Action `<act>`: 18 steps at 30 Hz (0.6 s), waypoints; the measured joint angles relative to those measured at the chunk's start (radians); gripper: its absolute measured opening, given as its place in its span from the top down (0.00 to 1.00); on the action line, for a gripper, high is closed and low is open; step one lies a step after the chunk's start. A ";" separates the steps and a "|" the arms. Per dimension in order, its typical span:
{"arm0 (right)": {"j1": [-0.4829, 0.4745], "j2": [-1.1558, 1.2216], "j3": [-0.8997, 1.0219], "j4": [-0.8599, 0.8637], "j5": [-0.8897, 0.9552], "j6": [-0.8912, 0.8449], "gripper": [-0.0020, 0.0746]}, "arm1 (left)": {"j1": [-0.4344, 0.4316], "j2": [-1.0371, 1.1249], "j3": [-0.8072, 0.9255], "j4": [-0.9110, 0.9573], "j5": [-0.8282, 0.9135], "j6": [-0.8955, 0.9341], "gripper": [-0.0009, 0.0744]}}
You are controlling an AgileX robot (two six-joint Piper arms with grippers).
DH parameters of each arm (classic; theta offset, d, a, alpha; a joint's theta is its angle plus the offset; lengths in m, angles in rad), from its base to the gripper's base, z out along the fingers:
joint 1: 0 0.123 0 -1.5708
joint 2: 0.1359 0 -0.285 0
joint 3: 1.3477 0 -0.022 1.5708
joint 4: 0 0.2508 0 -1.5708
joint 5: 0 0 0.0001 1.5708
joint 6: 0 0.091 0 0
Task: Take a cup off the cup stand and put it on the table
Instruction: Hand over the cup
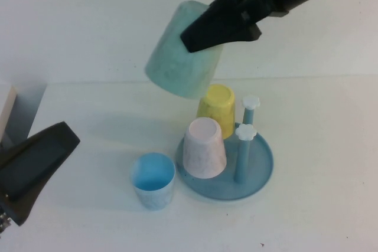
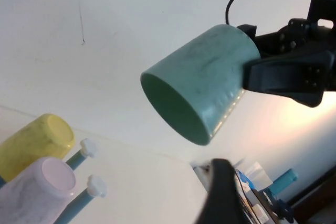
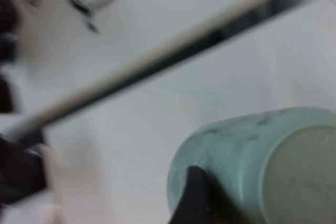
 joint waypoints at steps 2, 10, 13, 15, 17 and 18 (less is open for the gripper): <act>0.001 0.007 0.027 0.119 0.000 -0.019 0.22 | 0.000 0.000 -0.004 -0.015 -0.008 0.002 0.35; 0.011 0.027 0.176 0.414 0.000 -0.123 0.22 | 0.000 0.000 -0.004 -0.025 -0.032 0.004 0.19; 0.044 0.030 0.210 0.439 -0.006 -0.163 0.22 | 0.000 0.000 -0.004 -0.025 -0.032 0.004 0.25; 0.078 0.032 0.218 0.448 -0.006 -0.180 0.22 | 0.000 0.000 -0.004 -0.025 -0.032 0.004 0.29; 0.120 0.032 0.223 0.455 -0.007 -0.200 0.22 | 0.000 0.000 -0.004 -0.025 -0.032 0.004 0.34; 0.135 0.032 0.223 0.457 -0.010 -0.212 0.22 | 0.000 0.000 -0.004 -0.025 -0.036 0.004 0.37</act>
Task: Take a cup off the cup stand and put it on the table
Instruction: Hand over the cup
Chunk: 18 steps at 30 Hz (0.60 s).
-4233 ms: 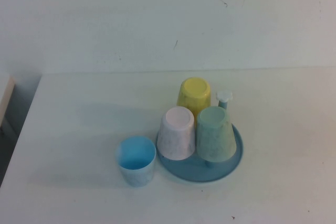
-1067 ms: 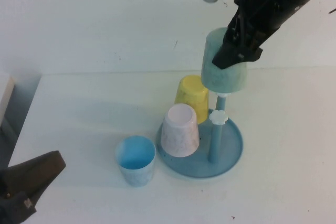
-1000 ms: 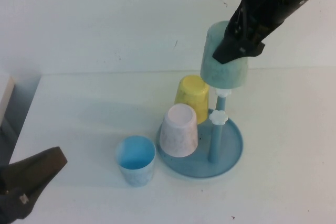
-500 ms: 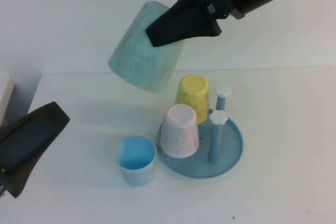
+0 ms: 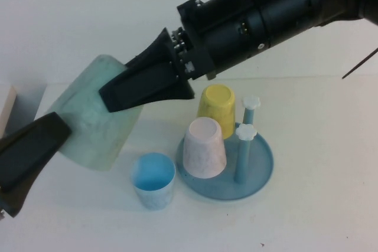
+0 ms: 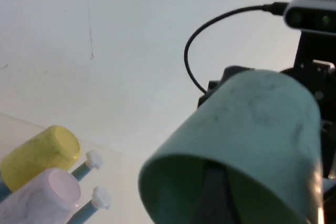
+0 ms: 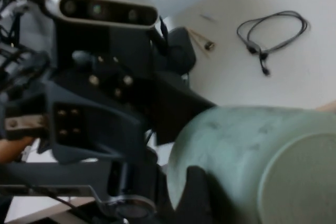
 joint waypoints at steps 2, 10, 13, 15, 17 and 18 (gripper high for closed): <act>0.029 0.000 0.000 0.029 -0.015 -0.019 0.22 | 0.000 0.000 0.000 -0.002 -0.002 -0.002 0.40; 0.057 0.000 0.000 0.089 -0.046 -0.104 0.22 | 0.000 0.000 -0.001 -0.026 -0.004 -0.005 0.59; 0.057 0.010 0.002 0.089 -0.048 -0.116 0.23 | 0.000 0.000 -0.006 -0.036 -0.004 -0.005 0.80; 0.057 0.021 0.002 0.093 -0.035 -0.121 0.23 | 0.000 0.000 -0.010 -0.040 -0.004 0.000 0.87; 0.057 0.033 0.002 0.100 -0.026 -0.135 0.23 | 0.000 0.000 -0.010 -0.040 -0.004 0.006 0.87; 0.057 0.036 0.002 0.103 -0.024 -0.143 0.23 | 0.000 0.000 -0.010 -0.038 -0.004 0.009 0.87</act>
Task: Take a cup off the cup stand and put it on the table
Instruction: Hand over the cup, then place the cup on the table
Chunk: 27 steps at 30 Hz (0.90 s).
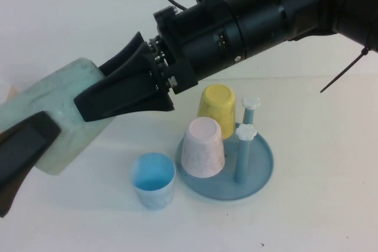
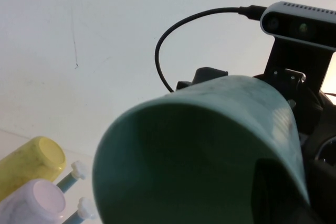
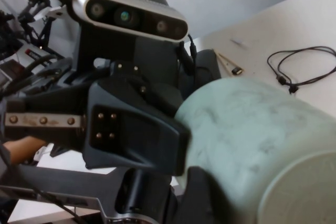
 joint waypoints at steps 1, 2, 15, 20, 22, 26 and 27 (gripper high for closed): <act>0.000 0.004 0.000 0.002 0.005 -0.006 0.23 | 0.000 0.000 0.000 0.004 -0.001 0.004 0.87; -0.002 0.009 0.000 0.007 0.007 -0.013 0.23 | 0.000 0.000 0.000 0.007 -0.002 0.007 0.87; -0.066 0.023 0.000 0.022 0.015 -0.049 0.14 | 0.000 0.000 0.000 0.019 -0.026 0.058 0.98; -0.141 0.001 0.000 -0.088 0.015 0.004 0.29 | 0.000 0.013 -0.026 0.075 -0.045 0.005 0.98; -0.162 -0.023 0.000 -0.165 0.015 0.026 0.42 | 0.000 0.032 -0.065 0.197 -0.034 -0.060 0.98; -0.178 -0.095 0.000 -0.390 0.019 0.083 0.80 | 0.000 0.120 -0.183 0.525 0.063 -0.226 0.98; -0.178 -0.111 0.000 -0.460 0.021 0.102 0.86 | 0.000 0.154 -0.214 0.592 0.093 -0.267 0.98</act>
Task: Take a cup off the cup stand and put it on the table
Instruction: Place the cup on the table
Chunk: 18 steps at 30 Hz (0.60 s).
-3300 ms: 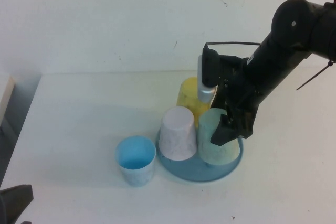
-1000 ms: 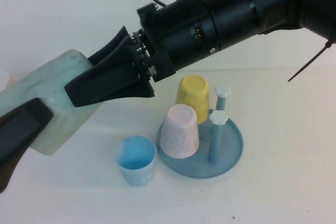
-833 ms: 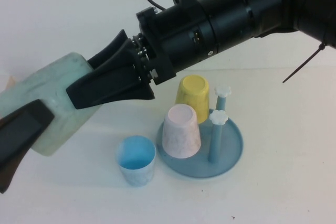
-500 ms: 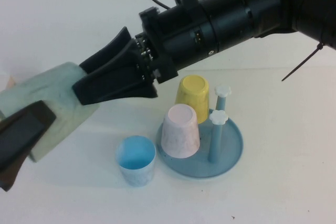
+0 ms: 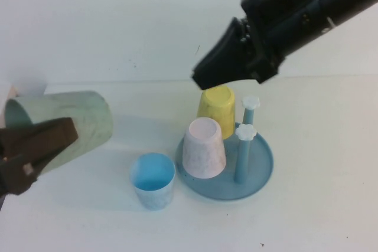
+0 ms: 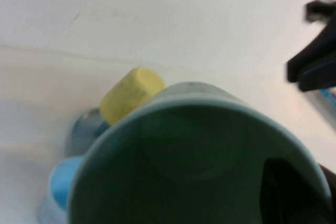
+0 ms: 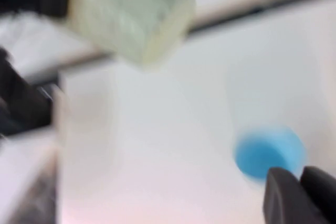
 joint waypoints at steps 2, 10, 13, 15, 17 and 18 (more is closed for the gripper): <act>0.003 -0.032 0.000 -0.114 0.009 0.054 0.91 | 0.000 0.079 -0.080 0.142 0.080 -0.057 0.98; 0.068 -0.224 0.125 -0.537 0.012 0.242 0.96 | 0.000 0.382 -0.318 0.366 0.242 -0.103 0.98; 0.073 -0.309 0.224 -0.611 0.012 0.301 0.97 | -0.014 0.503 -0.389 0.393 0.249 -0.107 0.98; 0.073 -0.378 0.306 -0.671 0.012 0.345 0.97 | -0.046 0.583 -0.432 0.426 0.247 -0.116 0.98; 0.073 -0.446 0.392 -0.724 0.012 0.386 0.97 | -0.098 0.651 -0.474 0.495 0.230 -0.146 0.98; 0.073 -0.477 0.418 -0.746 0.012 0.399 0.97 | -0.131 0.688 -0.499 0.544 0.220 -0.167 0.98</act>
